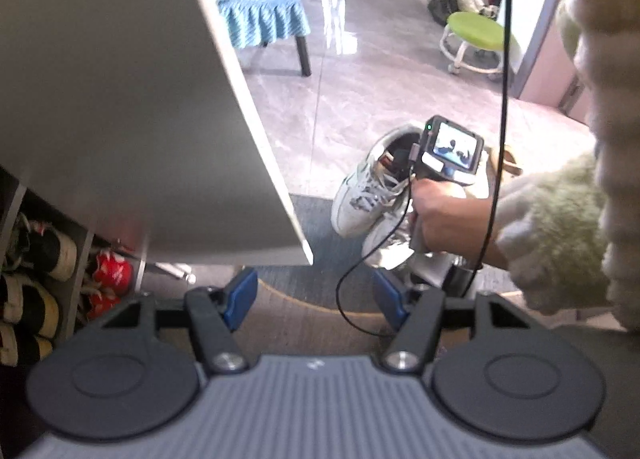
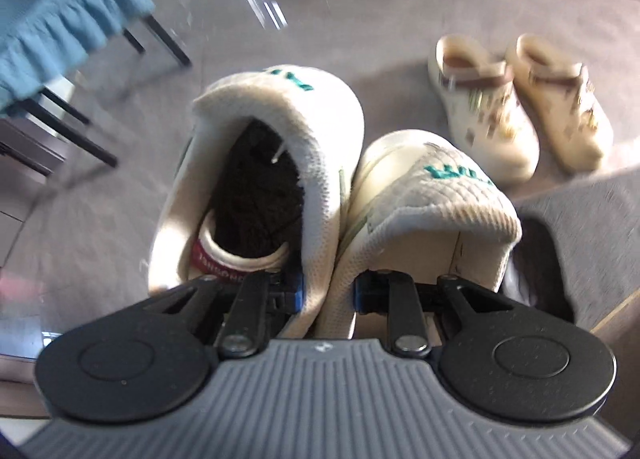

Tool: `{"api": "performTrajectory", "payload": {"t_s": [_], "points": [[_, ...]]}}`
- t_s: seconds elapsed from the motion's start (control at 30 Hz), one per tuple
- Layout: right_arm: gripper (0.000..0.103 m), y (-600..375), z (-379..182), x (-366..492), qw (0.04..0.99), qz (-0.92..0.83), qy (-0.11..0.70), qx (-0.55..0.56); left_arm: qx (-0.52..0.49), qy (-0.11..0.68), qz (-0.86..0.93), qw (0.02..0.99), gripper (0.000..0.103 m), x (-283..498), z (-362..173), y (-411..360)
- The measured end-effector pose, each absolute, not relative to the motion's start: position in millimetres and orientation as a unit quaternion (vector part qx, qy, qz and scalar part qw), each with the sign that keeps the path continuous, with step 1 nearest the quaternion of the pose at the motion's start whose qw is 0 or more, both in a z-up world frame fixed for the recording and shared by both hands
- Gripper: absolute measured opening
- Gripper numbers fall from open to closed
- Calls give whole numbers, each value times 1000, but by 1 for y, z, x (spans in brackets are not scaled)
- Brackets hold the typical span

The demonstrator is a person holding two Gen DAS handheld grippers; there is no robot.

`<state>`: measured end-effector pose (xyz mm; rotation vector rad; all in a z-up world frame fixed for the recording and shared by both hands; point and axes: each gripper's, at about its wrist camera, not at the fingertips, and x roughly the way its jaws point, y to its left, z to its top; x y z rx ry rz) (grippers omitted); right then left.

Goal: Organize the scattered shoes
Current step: 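Grasp both white sneakers by their heel collars with the right gripper, then carry the white sneakers with the right gripper into the shoe cabinet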

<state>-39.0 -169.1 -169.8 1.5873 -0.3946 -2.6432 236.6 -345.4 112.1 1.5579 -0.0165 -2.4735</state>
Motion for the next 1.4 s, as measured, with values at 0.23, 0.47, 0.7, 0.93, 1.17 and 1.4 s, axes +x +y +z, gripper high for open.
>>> {"api": "performTrajectory", "payload": {"t_s": [0.23, 0.47, 0.7, 0.93, 1.17, 1.4], "points": [[24, -137, -86, -23, 85, -883, -39, 461, 493, 4, -862, 118, 66, 250, 151, -327], [24, -77, 31, 35, 191, -858, 75, 471, 426, 23, -892, 148, 67, 293, 191, -322], [24, -79, 147, 137, 266, -823, 157, 477, 390, 26, -888, 242, 68, 384, 222, -322], [24, -132, 215, 245, 385, -763, 214, 473, 372, 31, -847, 377, 78, 489, 239, -332], [24, -242, 240, 325, 512, -705, 225, 437, 369, 58, -769, 519, 95, 572, 245, -329], [24, -358, 245, 392, 604, -663, 221, 382, 368, 111, -715, 584, 95, 632, 238, -346]]}}
